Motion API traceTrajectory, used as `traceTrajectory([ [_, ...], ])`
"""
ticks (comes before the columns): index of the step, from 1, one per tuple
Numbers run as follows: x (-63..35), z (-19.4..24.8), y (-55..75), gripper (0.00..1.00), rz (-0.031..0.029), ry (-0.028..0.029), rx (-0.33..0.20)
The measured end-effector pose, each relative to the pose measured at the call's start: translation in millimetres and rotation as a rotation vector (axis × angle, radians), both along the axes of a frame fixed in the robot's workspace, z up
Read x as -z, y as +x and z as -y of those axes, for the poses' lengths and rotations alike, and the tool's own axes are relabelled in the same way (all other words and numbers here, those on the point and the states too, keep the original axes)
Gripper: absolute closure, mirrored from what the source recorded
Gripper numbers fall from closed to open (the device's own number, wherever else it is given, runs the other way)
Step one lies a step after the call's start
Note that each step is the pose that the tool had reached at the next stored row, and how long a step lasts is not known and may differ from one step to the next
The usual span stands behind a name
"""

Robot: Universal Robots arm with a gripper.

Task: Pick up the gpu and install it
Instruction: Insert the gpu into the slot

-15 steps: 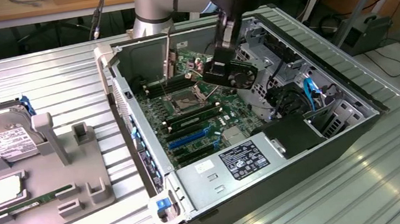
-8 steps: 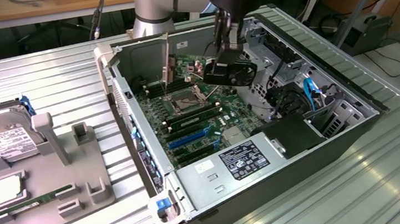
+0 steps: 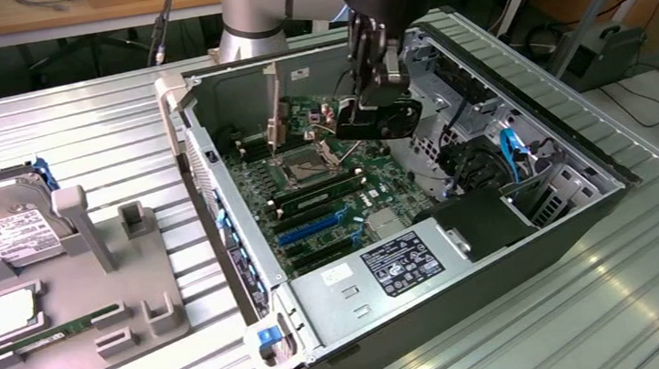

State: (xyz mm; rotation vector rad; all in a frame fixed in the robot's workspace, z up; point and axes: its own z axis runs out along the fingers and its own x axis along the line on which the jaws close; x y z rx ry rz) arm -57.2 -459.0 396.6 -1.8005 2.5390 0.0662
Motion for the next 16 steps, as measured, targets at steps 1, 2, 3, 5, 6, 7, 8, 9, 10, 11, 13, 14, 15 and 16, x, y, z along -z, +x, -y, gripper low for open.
traceTrajectory([
  [1,0.1,0.0,0.0,0.74,0.0006,0.0,-0.017],
  [2,0.3,0.0,0.0,0.74,0.0013,0.0,-0.035],
  [3,0.5,0.0,0.0,0.74,0.002,0.0,-0.053],
  [5,0.9,0.0,0.0,0.74,0.0036,0.0,-0.101],
  [6,1.1,0.0,0.0,0.74,0.0042,0.0,-0.118],
  [7,1.3,0.0,0.0,0.74,0.0049,0.0,-0.137],
  [8,1.6,0.0,0.0,0.74,0.0056,0.0001,-0.156],
  [9,1.9,0.0,0.0,0.74,0.0061,0.0002,-0.171],
  [10,2.6,0.0,0.0,0.74,0.0067,0.0001,-0.19],
  [11,3.3,0.0,0.0,0.74,0.0069,0.0001,-0.205],
  [13,5.3,0.0,0.0,0.74,0.0071,0.0002,-0.238],
  [14,6.4,0.0,0.0,0.74,0.0071,0.0003,-0.252],
  [15,7.6,0.0,0.0,0.74,0.0071,0.0003,-0.268],
  [16,8.9,0.0,0.0,0.74,0.0071,0.0004,-0.285],
])
